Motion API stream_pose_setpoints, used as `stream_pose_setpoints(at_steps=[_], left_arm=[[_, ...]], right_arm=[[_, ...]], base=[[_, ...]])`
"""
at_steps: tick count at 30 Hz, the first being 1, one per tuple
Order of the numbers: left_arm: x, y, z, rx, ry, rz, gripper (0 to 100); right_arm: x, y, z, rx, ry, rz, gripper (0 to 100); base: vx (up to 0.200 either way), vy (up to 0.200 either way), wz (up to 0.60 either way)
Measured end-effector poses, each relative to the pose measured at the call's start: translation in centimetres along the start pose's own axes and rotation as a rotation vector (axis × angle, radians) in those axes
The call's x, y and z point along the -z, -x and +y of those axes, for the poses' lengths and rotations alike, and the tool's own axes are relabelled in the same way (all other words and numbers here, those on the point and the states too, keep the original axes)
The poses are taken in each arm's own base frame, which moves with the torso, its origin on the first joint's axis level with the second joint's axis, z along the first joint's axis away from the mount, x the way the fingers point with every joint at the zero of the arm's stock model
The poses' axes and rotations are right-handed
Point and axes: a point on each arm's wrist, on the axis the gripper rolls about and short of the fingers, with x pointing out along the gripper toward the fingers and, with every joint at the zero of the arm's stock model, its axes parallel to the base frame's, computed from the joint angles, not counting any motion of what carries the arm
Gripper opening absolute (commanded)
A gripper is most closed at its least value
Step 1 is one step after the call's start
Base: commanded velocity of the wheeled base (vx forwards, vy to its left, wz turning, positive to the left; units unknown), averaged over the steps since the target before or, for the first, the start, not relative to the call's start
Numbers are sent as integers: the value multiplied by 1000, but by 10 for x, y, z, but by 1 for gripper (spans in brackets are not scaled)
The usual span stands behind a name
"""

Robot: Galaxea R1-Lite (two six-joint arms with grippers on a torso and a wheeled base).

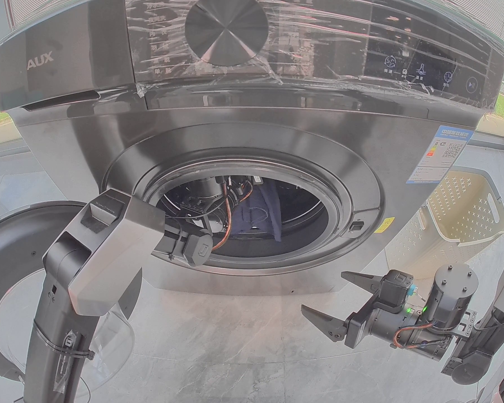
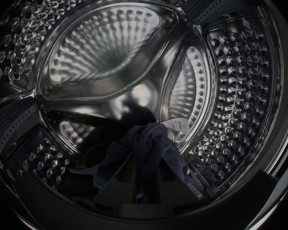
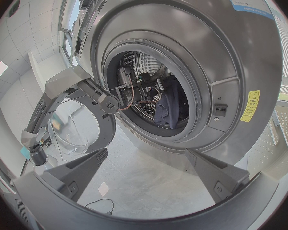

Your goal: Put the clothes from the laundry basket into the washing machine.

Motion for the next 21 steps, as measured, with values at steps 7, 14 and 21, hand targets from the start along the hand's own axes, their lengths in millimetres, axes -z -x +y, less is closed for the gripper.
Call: stream_pose_setpoints(at_steps=[7, 14, 21], left_arm=[[20, 7, 3, -26, -18, 87, 100], [38, 32, 8, -76, -57, 291, 100], [48, 54, 5, -52, -88, 431, 100]], right_arm=[[0, 0, 0, -3, 0, 2, 100], [2, -1, 0, -2, -2, 10, 100], [7, -4, 0, -2, -5, 28, 100]], base=[[0, 0, 0], [0, 0, 0], [0, 0, 0]])
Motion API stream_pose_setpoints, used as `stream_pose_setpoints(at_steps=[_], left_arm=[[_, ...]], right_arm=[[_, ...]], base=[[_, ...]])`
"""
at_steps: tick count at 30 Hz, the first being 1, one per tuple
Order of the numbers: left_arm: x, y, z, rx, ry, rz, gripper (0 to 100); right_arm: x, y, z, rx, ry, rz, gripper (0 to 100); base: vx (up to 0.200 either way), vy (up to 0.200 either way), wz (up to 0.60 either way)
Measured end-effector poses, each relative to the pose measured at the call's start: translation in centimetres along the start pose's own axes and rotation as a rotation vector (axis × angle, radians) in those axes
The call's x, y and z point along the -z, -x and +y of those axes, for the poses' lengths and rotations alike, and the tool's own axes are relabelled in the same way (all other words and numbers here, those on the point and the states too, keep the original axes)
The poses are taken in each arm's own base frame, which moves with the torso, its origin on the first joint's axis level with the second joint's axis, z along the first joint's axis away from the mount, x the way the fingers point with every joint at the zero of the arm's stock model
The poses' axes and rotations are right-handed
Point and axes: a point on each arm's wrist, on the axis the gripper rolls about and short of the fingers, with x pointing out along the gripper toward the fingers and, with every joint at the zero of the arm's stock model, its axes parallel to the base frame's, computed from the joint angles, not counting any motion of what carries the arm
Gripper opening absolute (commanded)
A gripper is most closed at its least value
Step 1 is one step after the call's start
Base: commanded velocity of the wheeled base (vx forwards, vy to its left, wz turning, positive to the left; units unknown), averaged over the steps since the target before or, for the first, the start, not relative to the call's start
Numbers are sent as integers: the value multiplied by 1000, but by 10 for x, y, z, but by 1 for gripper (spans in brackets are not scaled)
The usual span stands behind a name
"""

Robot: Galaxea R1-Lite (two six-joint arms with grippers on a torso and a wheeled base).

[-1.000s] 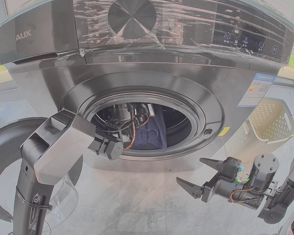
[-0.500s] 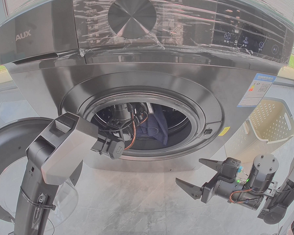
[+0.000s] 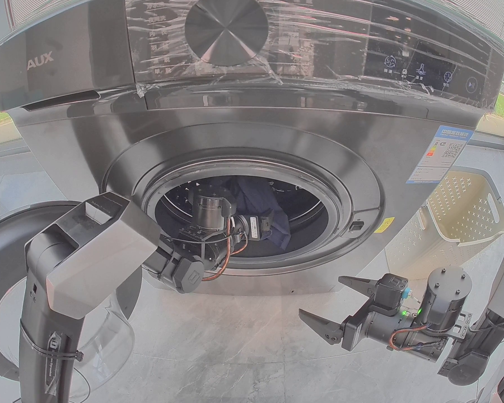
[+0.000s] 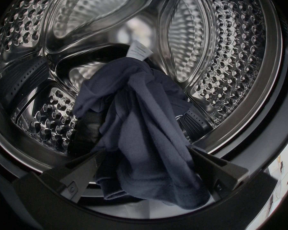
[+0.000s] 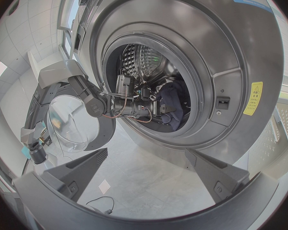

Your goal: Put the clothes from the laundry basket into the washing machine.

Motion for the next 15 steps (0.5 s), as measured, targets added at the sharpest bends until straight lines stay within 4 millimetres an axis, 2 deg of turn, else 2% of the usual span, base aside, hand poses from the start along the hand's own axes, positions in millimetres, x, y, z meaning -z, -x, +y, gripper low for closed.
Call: stream_pose_setpoints(at_steps=[1, 2, 10, 15], left_arm=[[1, 0, 0, 3, -1, 4, 100], [2, 1, 0, 6, -3, 7, 0], [11, -6, -3, 24, -25, 18, 0], [-2, -20, -7, 36, -7, -56, 0]], right_arm=[[0, 0, 0, 0, 0, 1, 100], [1, -1, 0, 0, 0, 2, 100], [2, -1, 0, -1, 1, 6, 100], [2, -2, 0, -1, 1, 7, 100]], base=[[0, 0, 0], [0, 0, 0], [0, 0, 0], [0, 0, 0]])
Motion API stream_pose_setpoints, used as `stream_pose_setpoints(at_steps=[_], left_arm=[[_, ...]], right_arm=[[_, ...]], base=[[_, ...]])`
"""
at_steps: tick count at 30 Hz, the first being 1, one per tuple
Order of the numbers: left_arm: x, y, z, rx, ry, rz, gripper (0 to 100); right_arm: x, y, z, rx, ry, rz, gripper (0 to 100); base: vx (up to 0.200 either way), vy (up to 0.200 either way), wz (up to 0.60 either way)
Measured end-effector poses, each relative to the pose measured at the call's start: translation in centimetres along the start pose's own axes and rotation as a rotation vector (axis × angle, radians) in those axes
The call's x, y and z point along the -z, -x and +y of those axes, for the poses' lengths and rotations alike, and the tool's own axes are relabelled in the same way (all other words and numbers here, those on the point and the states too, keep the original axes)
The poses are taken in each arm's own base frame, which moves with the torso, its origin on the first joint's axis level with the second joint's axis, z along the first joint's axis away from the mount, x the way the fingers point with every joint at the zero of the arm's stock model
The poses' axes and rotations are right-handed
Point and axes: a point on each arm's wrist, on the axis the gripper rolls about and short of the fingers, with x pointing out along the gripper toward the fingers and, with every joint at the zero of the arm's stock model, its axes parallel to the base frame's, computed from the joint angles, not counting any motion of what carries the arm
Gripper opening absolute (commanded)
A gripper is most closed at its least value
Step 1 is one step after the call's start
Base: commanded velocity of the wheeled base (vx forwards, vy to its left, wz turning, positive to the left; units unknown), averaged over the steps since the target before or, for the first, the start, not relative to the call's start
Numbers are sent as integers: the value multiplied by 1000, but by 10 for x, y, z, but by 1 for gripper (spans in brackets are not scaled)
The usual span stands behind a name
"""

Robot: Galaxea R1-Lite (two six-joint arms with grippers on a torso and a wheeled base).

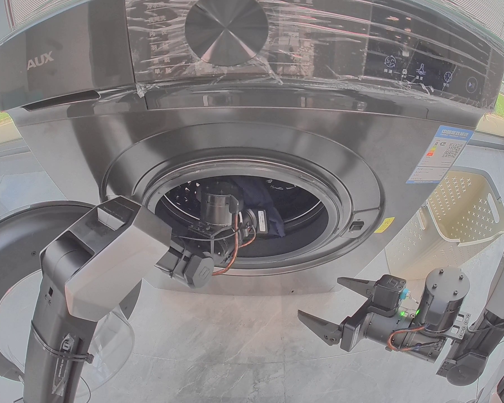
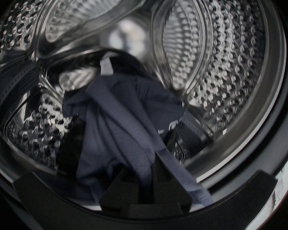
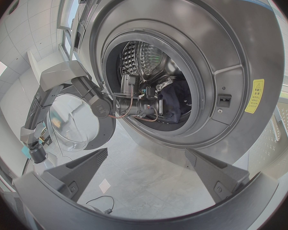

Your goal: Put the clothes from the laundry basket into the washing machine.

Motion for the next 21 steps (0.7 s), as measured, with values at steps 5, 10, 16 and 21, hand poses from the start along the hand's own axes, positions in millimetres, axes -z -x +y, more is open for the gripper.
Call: stream_pose_setpoints(at_steps=[5, 10, 16, 21], left_arm=[[-29, -16, -5, 8, 48, -151, 0], [-56, -28, -9, 23, 89, -303, 0], [-58, -41, -8, 19, 110, -380, 0], [-47, -47, -9, 18, 108, -370, 100]], right_arm=[[0, 0, 0, 1, -1, -1, 100], [-1, -1, 0, 1, -1, -3, 100], [-1, -1, 2, -8, 0, -5, 100], [-1, -1, 2, -9, 0, -5, 100]], base=[[0, 0, 0], [0, 0, 0], [0, 0, 0], [0, 0, 0]])
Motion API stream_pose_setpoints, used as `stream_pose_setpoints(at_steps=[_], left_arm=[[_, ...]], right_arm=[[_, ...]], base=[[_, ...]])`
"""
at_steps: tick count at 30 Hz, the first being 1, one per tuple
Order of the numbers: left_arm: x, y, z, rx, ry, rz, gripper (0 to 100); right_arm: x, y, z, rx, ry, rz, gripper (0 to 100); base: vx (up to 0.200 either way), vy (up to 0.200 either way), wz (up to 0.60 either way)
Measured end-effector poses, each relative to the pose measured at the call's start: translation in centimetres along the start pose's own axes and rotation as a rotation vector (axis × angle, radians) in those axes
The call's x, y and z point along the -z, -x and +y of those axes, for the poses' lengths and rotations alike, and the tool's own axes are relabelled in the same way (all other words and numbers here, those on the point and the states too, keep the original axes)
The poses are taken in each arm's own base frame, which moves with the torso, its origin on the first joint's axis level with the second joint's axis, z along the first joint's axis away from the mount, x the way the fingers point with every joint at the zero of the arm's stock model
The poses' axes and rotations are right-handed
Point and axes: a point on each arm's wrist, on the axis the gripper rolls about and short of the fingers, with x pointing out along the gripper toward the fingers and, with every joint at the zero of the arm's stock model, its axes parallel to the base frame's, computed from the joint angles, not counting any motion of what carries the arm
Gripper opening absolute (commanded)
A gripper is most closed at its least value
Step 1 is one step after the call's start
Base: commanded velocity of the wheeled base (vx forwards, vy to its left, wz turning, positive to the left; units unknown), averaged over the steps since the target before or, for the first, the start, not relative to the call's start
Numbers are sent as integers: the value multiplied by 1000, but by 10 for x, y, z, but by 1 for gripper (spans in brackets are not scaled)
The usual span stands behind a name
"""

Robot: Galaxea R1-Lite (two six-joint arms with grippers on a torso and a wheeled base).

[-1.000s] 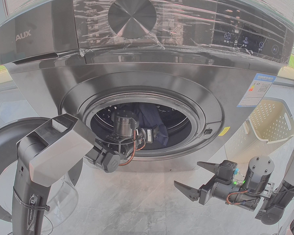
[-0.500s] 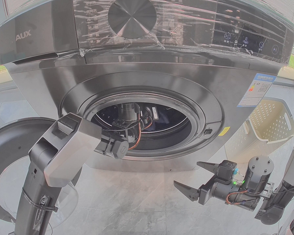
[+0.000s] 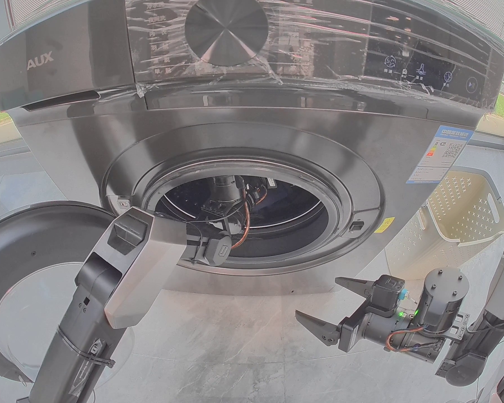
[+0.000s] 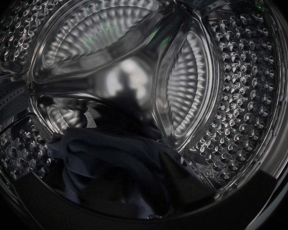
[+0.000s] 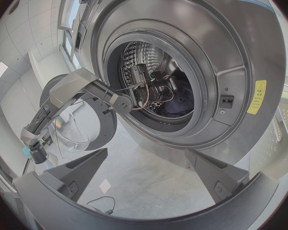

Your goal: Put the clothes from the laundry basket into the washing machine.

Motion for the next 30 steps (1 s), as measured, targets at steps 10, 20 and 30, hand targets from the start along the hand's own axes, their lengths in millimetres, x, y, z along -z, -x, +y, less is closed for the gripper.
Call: stream_pose_setpoints(at_steps=[10, 20, 30], left_arm=[[7, 11, -2, -34, -12, 56, 100], [26, 61, -14, 14, -106, 231, 100], [34, 139, -30, 126, -203, 314, 100]], right_arm=[[0, 0, -1, 4, -1, 0, 100], [1, 1, -1, 5, -1, 4, 100], [0, 5, -2, 10, -1, 4, 100]], base=[[0, 0, 0], [0, 0, 0], [0, 0, 0]])
